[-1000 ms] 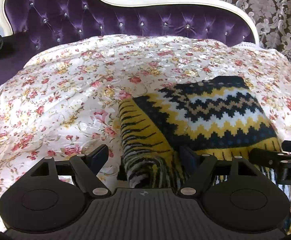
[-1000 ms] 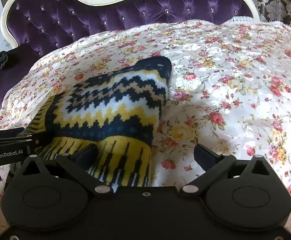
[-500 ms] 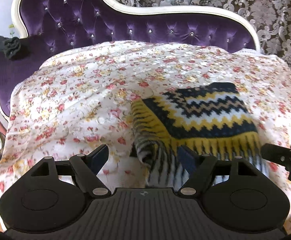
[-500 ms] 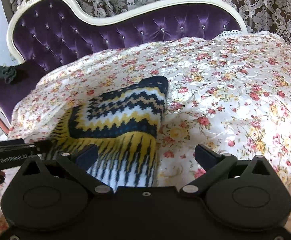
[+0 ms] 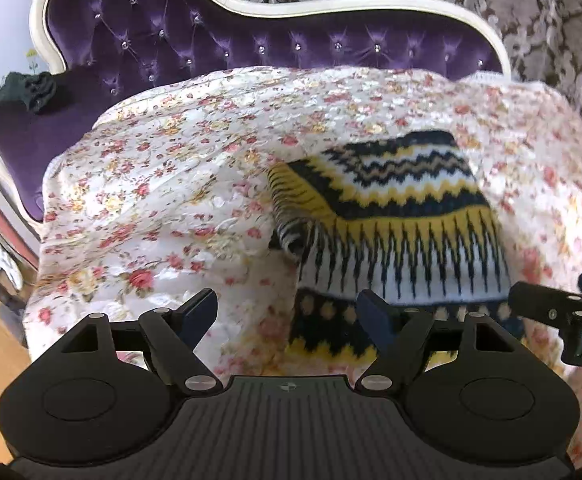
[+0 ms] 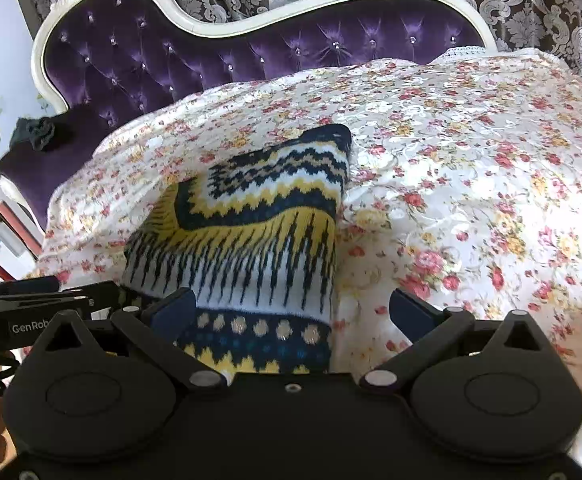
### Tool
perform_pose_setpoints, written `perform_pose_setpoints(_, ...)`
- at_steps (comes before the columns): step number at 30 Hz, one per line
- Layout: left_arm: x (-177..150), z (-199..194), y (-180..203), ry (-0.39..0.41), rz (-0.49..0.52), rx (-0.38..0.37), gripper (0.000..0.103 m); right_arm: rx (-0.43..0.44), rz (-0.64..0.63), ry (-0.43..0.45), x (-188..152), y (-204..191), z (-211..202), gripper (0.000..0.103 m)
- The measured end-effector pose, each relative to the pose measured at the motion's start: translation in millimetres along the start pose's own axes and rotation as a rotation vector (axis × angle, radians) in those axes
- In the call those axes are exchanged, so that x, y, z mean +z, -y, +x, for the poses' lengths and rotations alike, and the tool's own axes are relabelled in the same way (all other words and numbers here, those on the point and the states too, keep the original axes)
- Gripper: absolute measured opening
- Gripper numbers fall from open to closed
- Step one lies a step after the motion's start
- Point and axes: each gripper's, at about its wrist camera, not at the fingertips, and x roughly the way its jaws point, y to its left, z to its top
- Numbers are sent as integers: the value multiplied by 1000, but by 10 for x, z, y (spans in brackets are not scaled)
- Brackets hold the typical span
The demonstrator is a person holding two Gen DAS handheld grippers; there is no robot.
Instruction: Fold small clothes
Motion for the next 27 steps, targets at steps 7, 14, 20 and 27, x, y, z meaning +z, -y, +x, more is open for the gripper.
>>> perform_pose_setpoints(7,-153,-28,-13,-43,20,-28,76,-98,-72,1,-121,-102,-102,102)
perform_pose_setpoints(14,-265,-1,-51,-84,-22,-48,76,-127,-87,12,-216,-144,-198,102)
perform_pose_setpoints(20,-340,34,-62,-118,-28,-42,76,-93,-36,-54,-252,-101,-139,102)
perform_pose_setpoints(27,-398,57,-54,-133,-27,-40,76,-122,-33,-36,-311,-85,-142,102)
